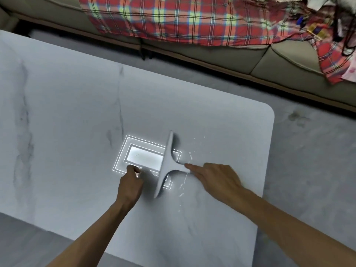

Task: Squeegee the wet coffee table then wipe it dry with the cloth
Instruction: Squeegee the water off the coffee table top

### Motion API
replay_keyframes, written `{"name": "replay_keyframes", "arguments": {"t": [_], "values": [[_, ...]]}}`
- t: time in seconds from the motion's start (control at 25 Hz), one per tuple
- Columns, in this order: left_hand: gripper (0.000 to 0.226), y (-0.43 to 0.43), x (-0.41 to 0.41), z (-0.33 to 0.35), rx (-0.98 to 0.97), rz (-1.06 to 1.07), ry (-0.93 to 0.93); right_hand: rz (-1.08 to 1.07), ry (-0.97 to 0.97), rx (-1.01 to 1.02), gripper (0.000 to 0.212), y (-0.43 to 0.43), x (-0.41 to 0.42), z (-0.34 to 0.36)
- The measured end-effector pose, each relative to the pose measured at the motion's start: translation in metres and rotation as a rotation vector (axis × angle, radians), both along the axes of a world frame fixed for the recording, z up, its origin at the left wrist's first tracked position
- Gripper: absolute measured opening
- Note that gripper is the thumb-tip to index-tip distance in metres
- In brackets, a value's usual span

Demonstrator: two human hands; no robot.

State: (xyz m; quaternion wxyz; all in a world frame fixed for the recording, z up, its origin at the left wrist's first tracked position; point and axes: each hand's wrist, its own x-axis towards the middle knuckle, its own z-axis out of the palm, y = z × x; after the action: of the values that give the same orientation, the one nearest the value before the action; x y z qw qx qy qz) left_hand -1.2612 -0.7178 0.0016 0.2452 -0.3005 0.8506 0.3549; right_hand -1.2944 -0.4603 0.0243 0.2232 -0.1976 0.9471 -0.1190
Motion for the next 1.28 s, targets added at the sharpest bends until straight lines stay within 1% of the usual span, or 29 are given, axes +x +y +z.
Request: {"name": "replay_keyframes", "arguments": {"t": [0.08,0.16,0.24,0.36,0.48,0.56,0.68,0.76,0.84,0.92,1.0,1.04,1.12,1.2,1.28], "values": [[0.012,-0.005,-0.007,-0.005,-0.035,-0.014,0.010,0.038,-0.005,-0.025,0.048,-0.027,-0.009,-0.012],[0.018,-0.010,-0.014,-0.013,-0.045,-0.033,-0.013,0.017,-0.009,-0.003,0.051,-0.026,-0.019,-0.020],[0.017,-0.005,-0.022,-0.017,-0.038,-0.070,-0.049,-0.044,-0.002,0.042,0.050,0.002,-0.019,-0.024],[0.015,0.015,-0.035,-0.020,0.037,-0.135,-0.084,-0.187,0.016,0.108,0.044,0.066,-0.007,-0.014],[0.017,0.032,-0.052,-0.019,0.056,-0.142,-0.059,-0.295,-0.011,0.190,0.039,0.101,-0.003,0.009],[0.021,0.039,-0.065,-0.018,0.039,-0.116,-0.049,-0.288,-0.032,0.137,0.039,0.094,-0.023,0.016],[0.014,0.045,-0.086,-0.016,0.040,-0.140,-0.019,-0.282,-0.006,0.017,0.038,0.054,-0.067,0.009],[0.016,0.043,-0.098,-0.018,0.025,-0.117,0.025,-0.272,-0.005,-0.021,0.038,0.030,-0.093,0.000],[0.019,0.033,-0.105,-0.023,-0.017,-0.005,0.075,-0.210,-0.008,-0.039,0.039,0.015,-0.102,-0.006],[0.016,0.017,-0.106,-0.027,-0.084,0.124,0.116,-0.111,-0.012,-0.056,0.040,0.001,-0.096,-0.008],[0.015,-0.002,-0.103,-0.025,-0.125,0.192,0.109,0.053,-0.035,-0.050,0.050,-0.022,-0.087,-0.012],[0.017,-0.012,-0.102,-0.024,-0.134,0.201,0.085,0.137,-0.062,-0.042,0.056,-0.037,-0.083,-0.015],[0.017,-0.030,-0.099,-0.021,-0.122,0.183,0.020,0.248,-0.126,-0.029,0.059,-0.069,-0.077,-0.024],[0.015,-0.042,-0.096,-0.021,-0.092,0.135,-0.050,0.286,-0.148,-0.009,0.058,-0.089,-0.079,-0.031],[0.014,-0.046,-0.092,-0.024,-0.062,0.061,-0.106,0.271,-0.129,0.019,0.061,-0.089,-0.087,-0.031]]}}
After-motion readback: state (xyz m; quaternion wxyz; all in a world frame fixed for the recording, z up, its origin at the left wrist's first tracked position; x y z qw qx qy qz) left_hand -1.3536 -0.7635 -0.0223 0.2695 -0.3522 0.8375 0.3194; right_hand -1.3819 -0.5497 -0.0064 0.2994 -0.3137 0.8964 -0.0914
